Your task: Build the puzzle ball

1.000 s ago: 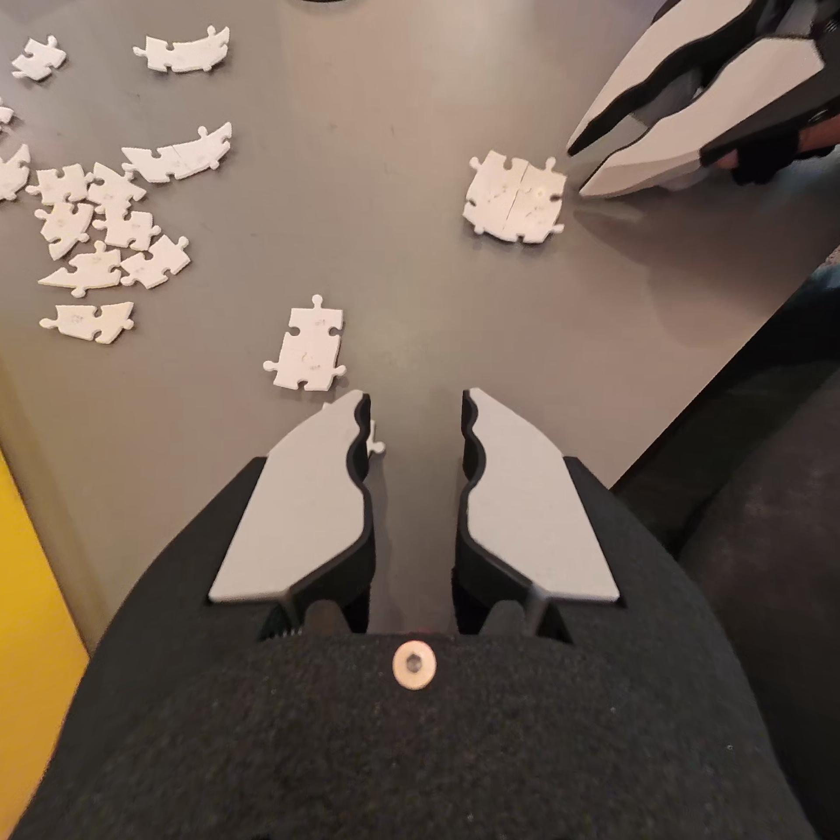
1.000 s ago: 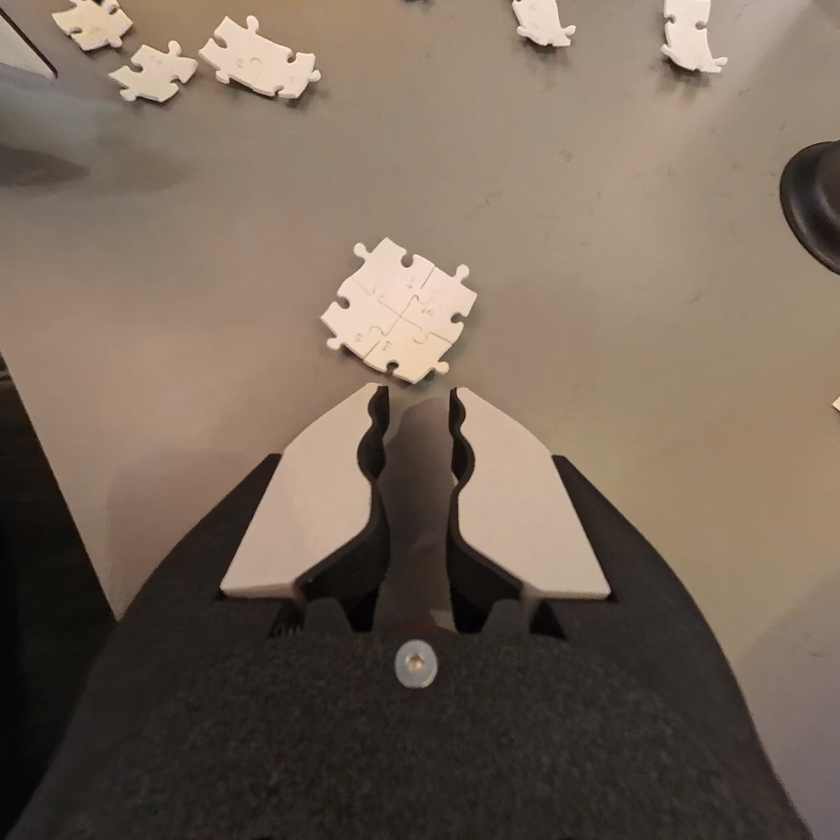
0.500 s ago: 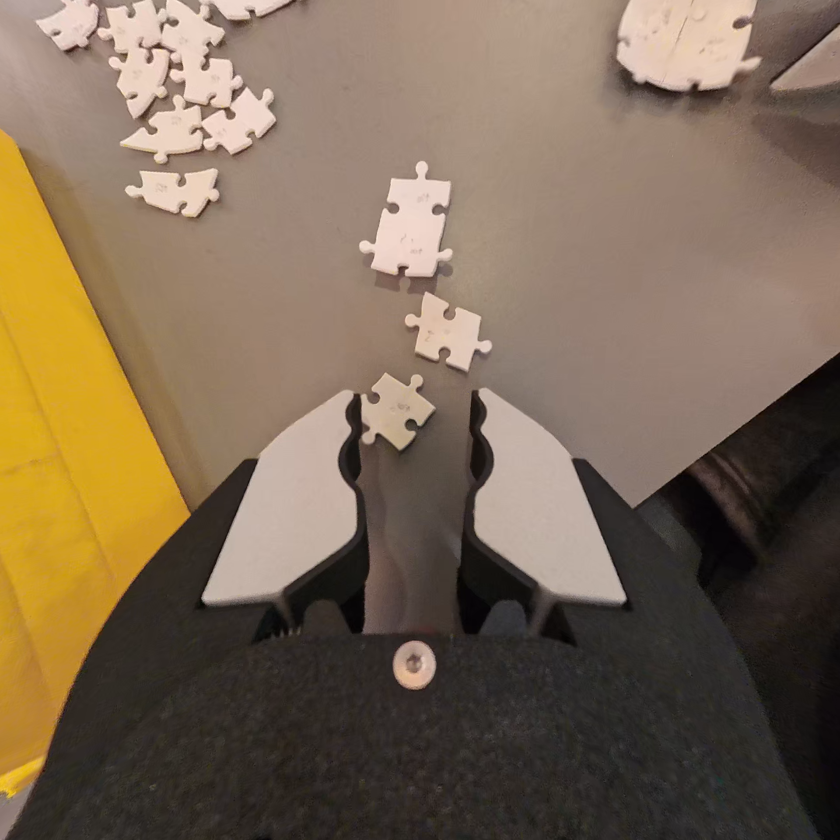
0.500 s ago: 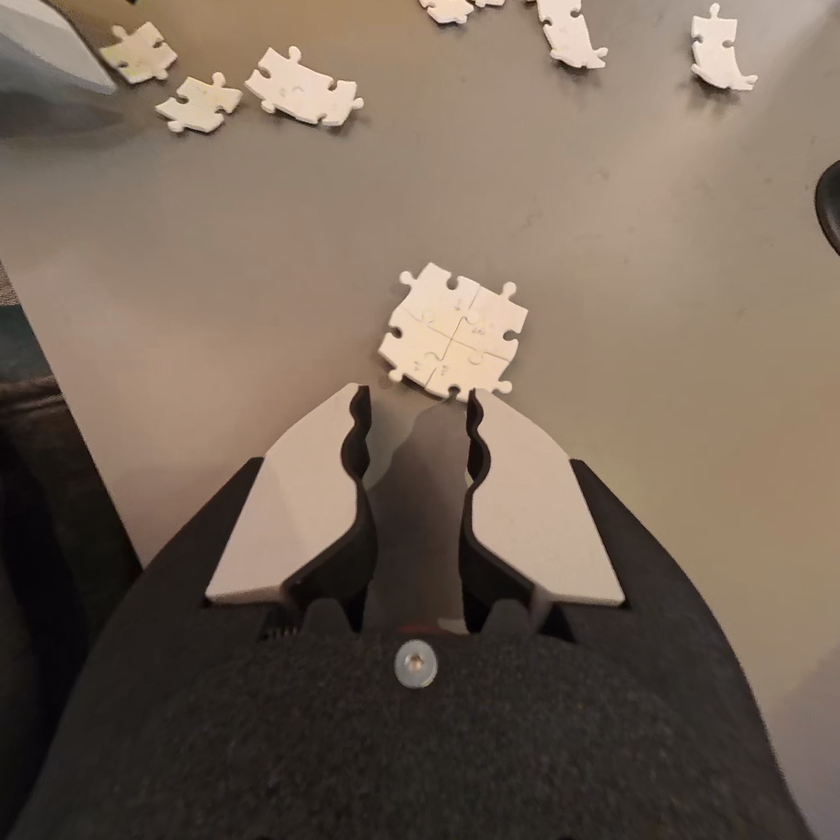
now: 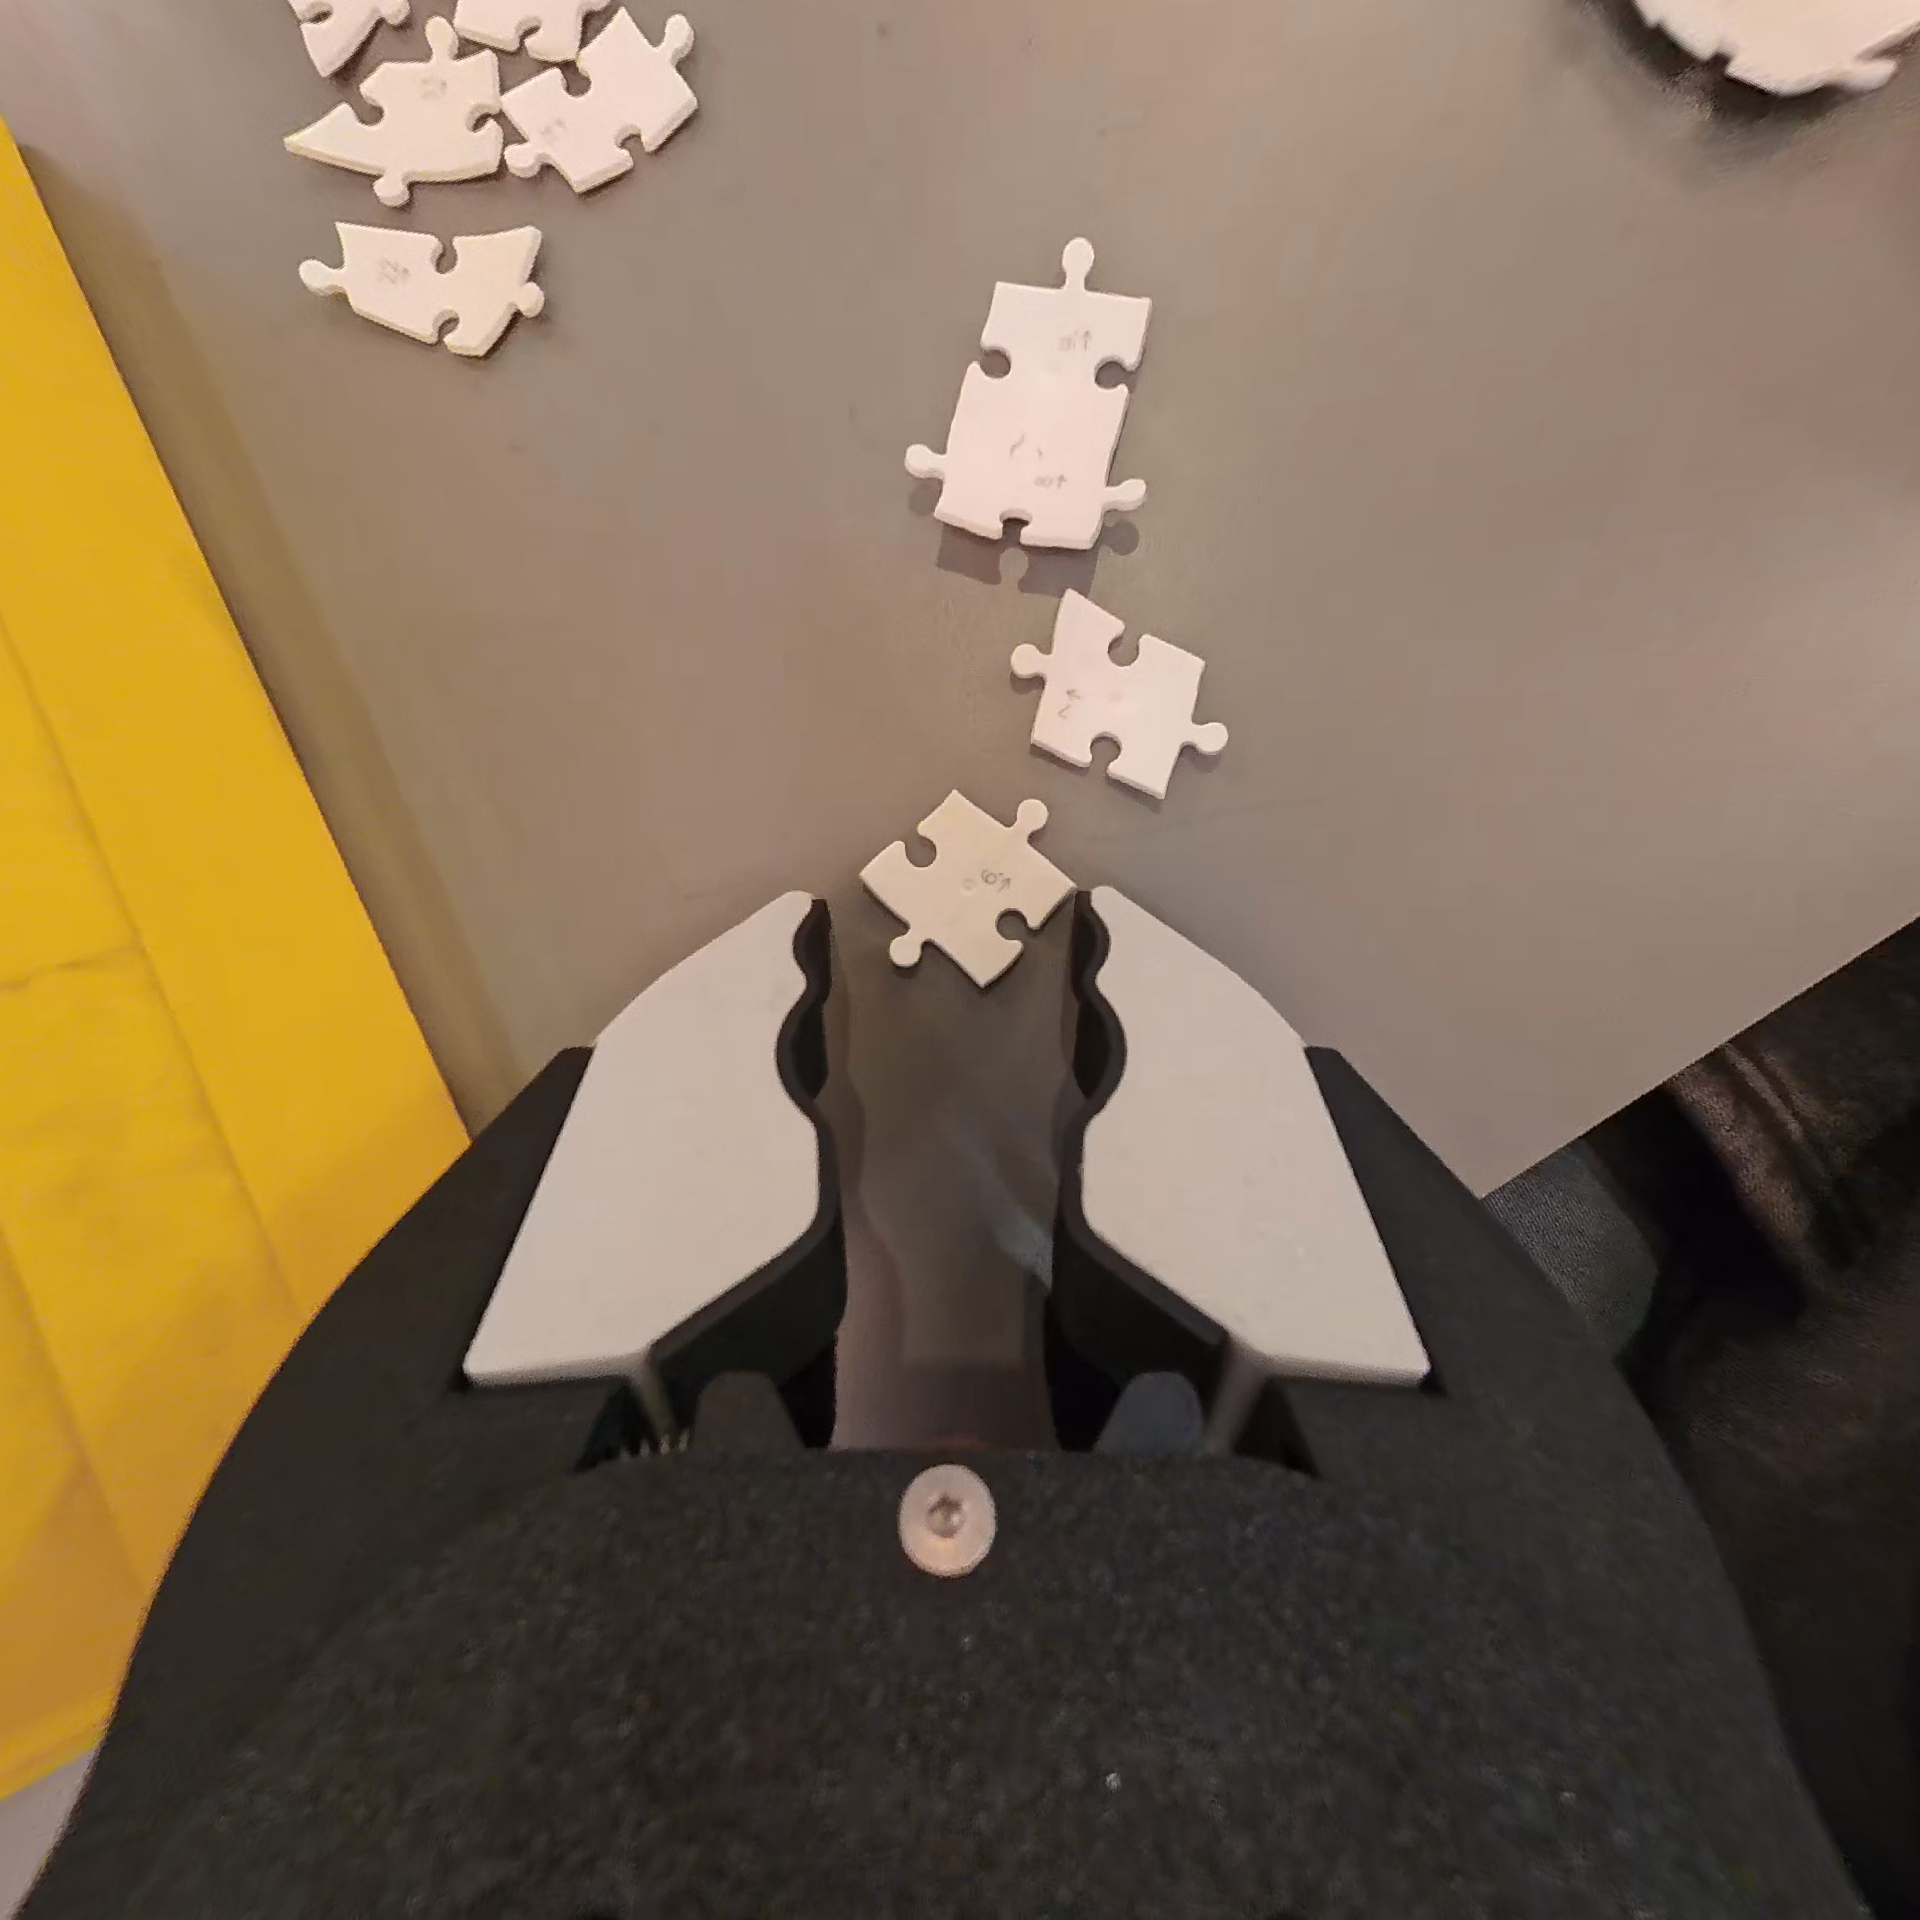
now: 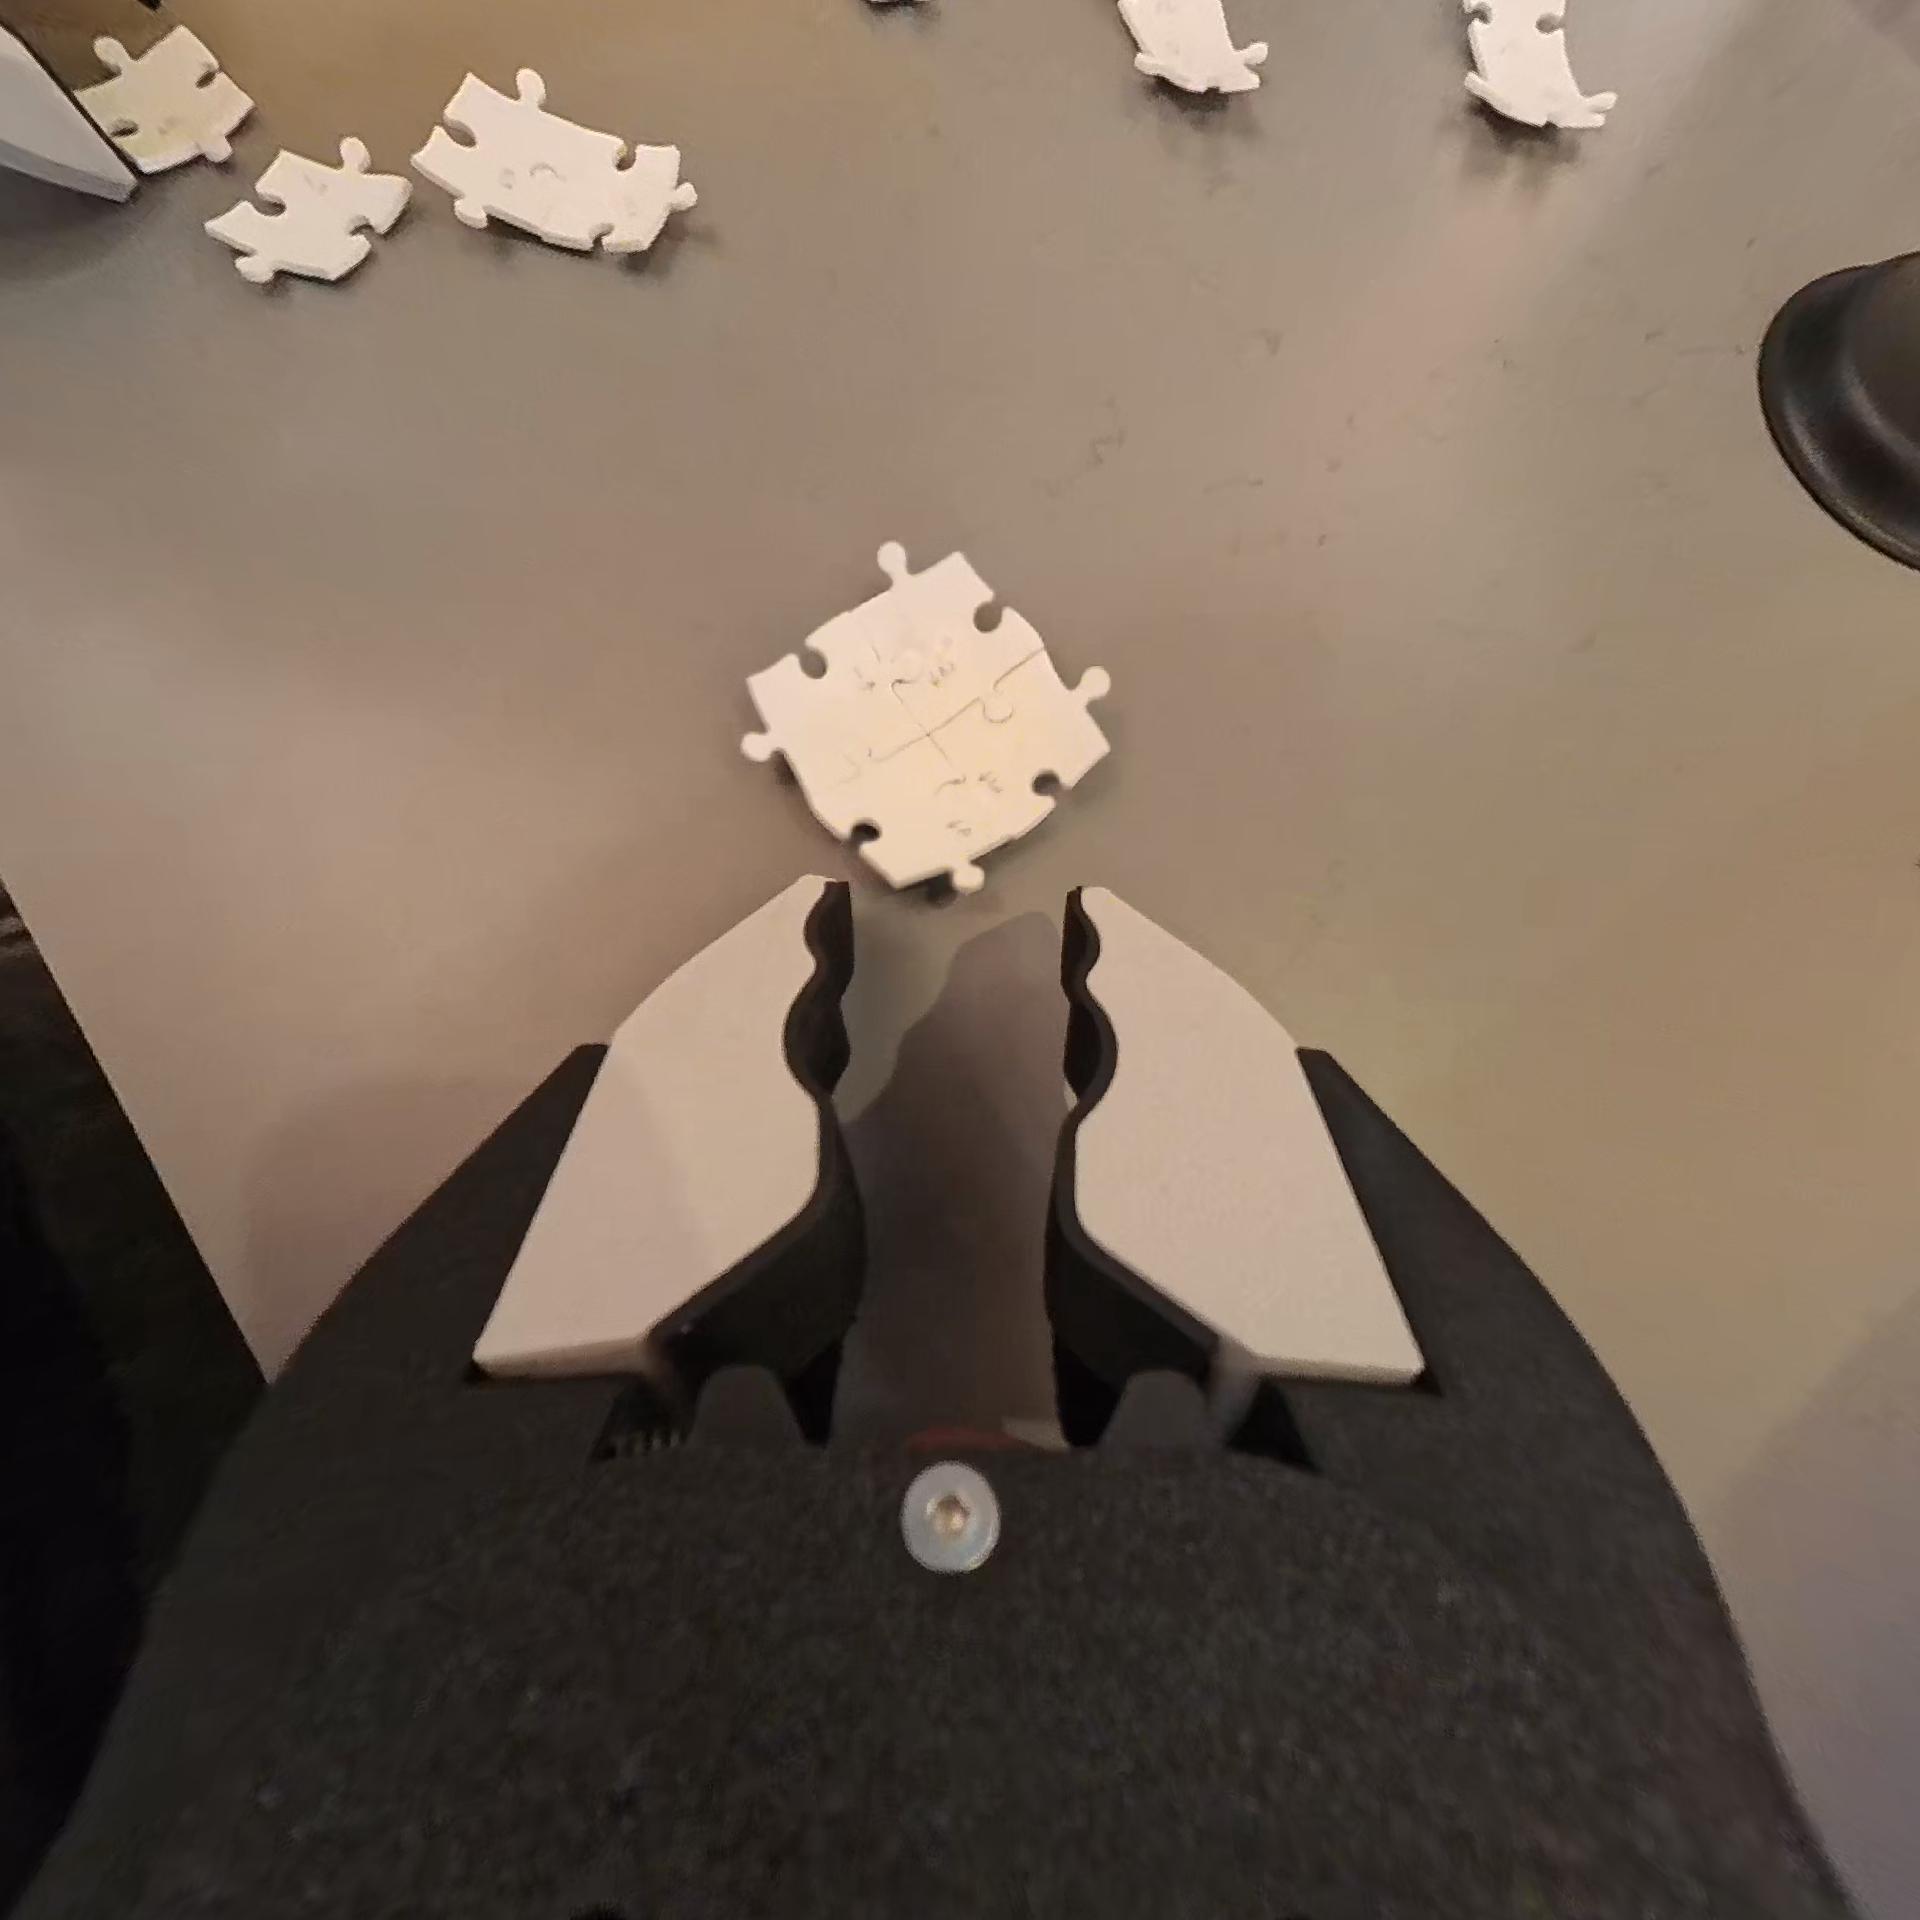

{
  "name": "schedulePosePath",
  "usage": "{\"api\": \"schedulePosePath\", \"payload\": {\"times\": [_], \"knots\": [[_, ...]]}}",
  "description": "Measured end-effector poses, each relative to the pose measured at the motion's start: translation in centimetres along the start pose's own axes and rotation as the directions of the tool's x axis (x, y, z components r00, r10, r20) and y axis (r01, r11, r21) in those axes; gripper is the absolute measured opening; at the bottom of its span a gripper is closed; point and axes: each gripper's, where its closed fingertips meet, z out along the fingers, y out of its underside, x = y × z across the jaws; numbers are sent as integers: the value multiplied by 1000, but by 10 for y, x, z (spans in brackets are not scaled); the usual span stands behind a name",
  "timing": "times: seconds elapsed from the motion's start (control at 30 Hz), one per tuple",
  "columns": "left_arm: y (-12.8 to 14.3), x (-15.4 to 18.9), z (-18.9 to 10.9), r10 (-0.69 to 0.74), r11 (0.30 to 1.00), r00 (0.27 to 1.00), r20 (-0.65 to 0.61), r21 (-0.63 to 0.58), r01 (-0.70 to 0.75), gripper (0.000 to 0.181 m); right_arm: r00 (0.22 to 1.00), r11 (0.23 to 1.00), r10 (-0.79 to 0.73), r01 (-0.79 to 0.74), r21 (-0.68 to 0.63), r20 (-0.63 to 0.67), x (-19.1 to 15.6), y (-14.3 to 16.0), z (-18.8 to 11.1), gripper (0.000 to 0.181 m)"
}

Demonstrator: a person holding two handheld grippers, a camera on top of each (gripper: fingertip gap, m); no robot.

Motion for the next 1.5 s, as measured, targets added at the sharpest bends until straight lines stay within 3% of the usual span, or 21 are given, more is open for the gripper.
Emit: {"api": "schedulePosePath", "payload": {"times": [0.23,0.47,0.6,0.73,0.83,0.93,1.1,1.17,1.3,1.5], "knots": [[-12,5,-10,-13,997,1000,-21,72,14,45,999,998,-7,4,69,40,0,-9,-12,40],[-50,9,-55,-50,928,989,-136,359,96,48,997,967,-83,79,241,5,14,-29,-32,41],[-64,-19,-102,-101,818,986,-131,553,157,55,997,951,-72,68,301,1,22,-43,-36,44],[-52,-67,-131,-198,760,973,-115,609,227,57,998,932,-36,53,360,-53,32,-43,-41,44],[-37,-101,-124,-241,810,963,-119,522,267,56,997,909,29,1,417,-65,39,-44,-48,48],[-31,-146,-112,-228,872,974,-20,440,213,60,989,914,78,-22,404,-122,51,-38,-48,48],[-35,-176,-62,-36,985,999,-26,167,40,58,980,930,131,-70,362,-147,62,-30,-38,46],[-45,-176,-37,45,992,995,-89,125,-34,54,978,932,135,-70,356,-161,66,-30,-36,46],[-47,-165,5,72,997,949,-306,20,-69,51,974,929,173,-111,354,-149,71,-29,-35,46],[-43,-174,26,168,979,926,-337,-53,-196,43,973,928,167,-101,358,-158,71,-29,-35,46]]}}
